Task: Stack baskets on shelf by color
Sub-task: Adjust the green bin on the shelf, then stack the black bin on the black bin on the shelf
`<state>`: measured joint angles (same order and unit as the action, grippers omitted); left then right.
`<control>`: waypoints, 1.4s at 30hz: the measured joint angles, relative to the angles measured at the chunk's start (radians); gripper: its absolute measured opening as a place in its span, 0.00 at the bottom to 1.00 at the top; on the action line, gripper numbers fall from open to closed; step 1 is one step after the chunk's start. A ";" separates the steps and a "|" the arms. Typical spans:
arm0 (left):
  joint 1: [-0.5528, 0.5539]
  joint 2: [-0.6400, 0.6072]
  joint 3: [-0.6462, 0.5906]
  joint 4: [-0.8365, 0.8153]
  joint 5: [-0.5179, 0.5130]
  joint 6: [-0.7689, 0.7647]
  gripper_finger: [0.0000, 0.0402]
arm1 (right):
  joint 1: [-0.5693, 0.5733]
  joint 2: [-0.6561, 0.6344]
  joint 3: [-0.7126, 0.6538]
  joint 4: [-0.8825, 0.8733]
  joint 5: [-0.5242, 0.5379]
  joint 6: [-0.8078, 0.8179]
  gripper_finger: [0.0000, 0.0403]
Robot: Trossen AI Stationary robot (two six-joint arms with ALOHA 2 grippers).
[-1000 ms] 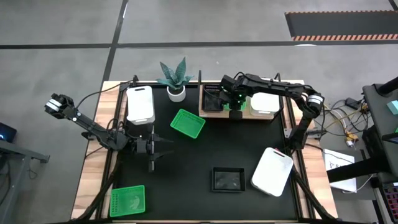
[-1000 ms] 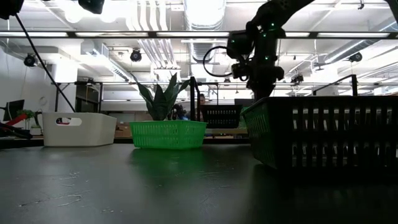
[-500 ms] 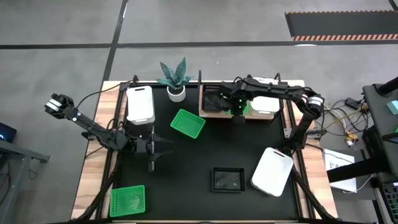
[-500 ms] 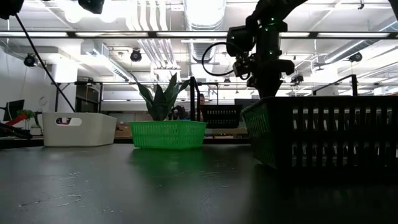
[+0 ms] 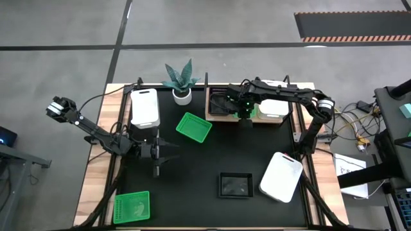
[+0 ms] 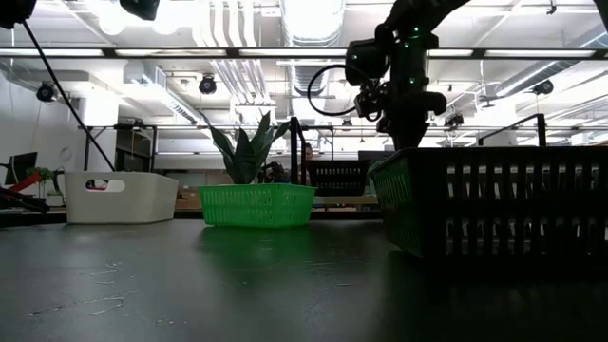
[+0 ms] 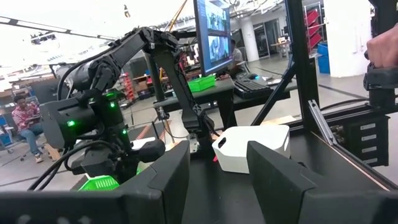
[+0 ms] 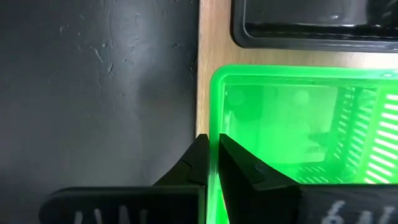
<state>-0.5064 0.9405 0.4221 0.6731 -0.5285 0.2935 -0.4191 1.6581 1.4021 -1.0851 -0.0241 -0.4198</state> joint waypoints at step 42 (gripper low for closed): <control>0.000 0.037 0.021 0.008 0.001 -0.129 0.36 | 0.560 -0.334 -0.159 0.378 0.039 0.316 0.08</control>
<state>-0.5060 0.9779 0.4431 0.6811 -0.5278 0.1648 0.1407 1.3240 1.2436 -0.7068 0.0152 -0.1033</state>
